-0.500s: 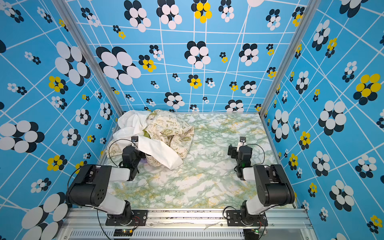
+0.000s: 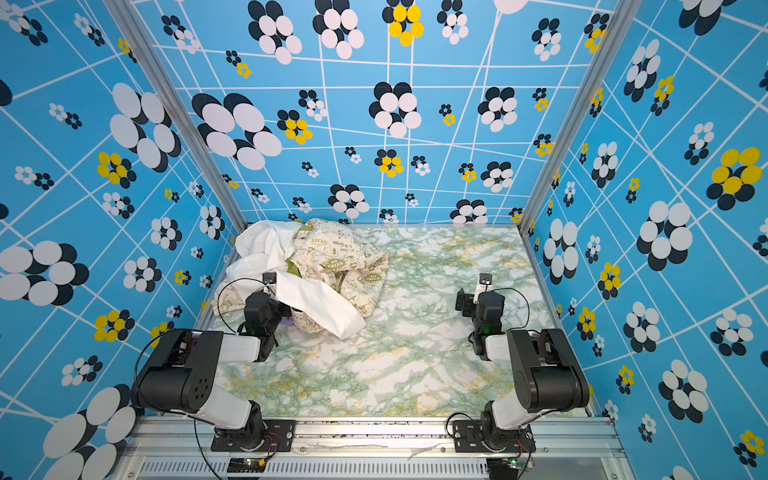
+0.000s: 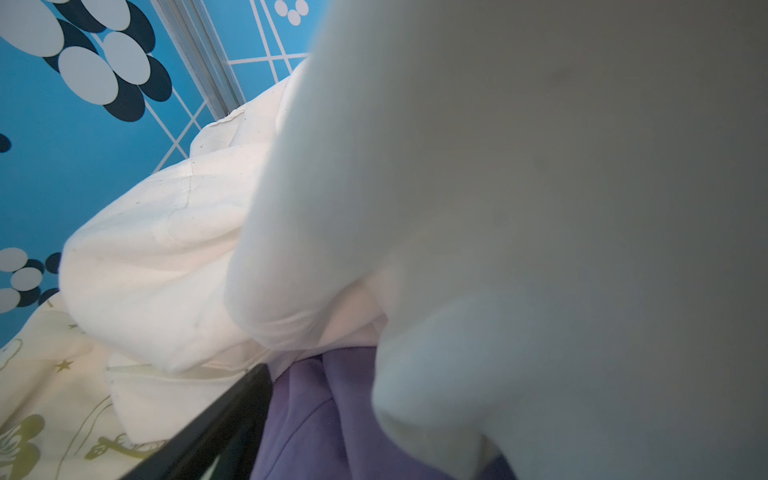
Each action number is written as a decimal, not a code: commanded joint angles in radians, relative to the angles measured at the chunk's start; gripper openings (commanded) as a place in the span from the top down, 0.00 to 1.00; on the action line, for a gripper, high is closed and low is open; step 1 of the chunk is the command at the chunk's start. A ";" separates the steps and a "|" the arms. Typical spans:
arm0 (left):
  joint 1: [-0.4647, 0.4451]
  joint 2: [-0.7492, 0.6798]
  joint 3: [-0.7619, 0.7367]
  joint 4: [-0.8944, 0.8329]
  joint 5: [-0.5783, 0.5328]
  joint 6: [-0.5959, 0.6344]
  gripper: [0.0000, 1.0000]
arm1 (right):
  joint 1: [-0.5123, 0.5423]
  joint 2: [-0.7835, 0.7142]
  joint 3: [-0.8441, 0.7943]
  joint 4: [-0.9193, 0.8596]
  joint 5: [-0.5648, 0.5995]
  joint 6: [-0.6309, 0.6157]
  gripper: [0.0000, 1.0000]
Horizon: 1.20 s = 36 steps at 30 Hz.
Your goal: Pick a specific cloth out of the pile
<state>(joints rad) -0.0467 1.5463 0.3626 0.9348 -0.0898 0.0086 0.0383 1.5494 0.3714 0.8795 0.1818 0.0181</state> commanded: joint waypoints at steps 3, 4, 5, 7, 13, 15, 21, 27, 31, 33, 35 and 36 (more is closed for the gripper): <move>0.009 0.005 0.016 -0.007 0.017 -0.013 0.01 | -0.006 -0.003 0.017 0.016 0.013 0.009 0.01; 0.010 0.005 0.017 -0.007 0.018 -0.014 0.01 | -0.006 -0.003 0.017 0.015 0.013 0.008 0.01; 0.011 0.005 0.017 -0.008 0.019 -0.013 0.01 | -0.006 -0.003 0.017 0.015 0.012 0.009 0.01; 0.011 0.005 0.017 -0.008 0.019 -0.015 0.01 | -0.006 -0.004 0.017 0.013 0.013 0.010 0.01; 0.011 0.004 0.017 -0.007 0.020 -0.015 0.01 | -0.006 -0.005 0.016 0.017 0.012 0.010 0.01; 0.011 0.003 0.016 -0.006 0.021 -0.015 0.01 | -0.006 -0.008 0.014 0.023 0.010 0.005 0.01; 0.008 -0.093 0.014 -0.082 -0.043 -0.031 0.01 | -0.006 -0.160 0.077 -0.222 0.014 0.012 0.01; 0.010 -0.347 0.084 -0.445 -0.120 -0.068 0.01 | -0.006 -0.344 0.129 -0.436 -0.033 0.048 0.01; 0.011 -0.508 0.143 -0.704 -0.115 -0.128 0.01 | -0.005 -0.431 0.173 -0.544 -0.096 0.082 0.01; 0.013 -0.581 0.163 -0.807 -0.089 -0.174 0.01 | -0.005 -0.470 0.193 -0.587 -0.127 0.096 0.01; 0.014 -0.636 0.176 -0.883 -0.065 -0.202 0.01 | -0.004 -0.499 0.208 -0.610 -0.153 0.106 0.01; 0.016 -0.661 0.186 -0.927 -0.066 -0.229 0.01 | -0.003 -0.515 0.218 -0.623 -0.165 0.113 0.01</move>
<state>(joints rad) -0.0399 0.9329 0.5194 0.2337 -0.1749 -0.1349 0.0383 1.0725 0.5488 0.3531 0.0799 0.0921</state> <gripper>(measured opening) 0.992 0.991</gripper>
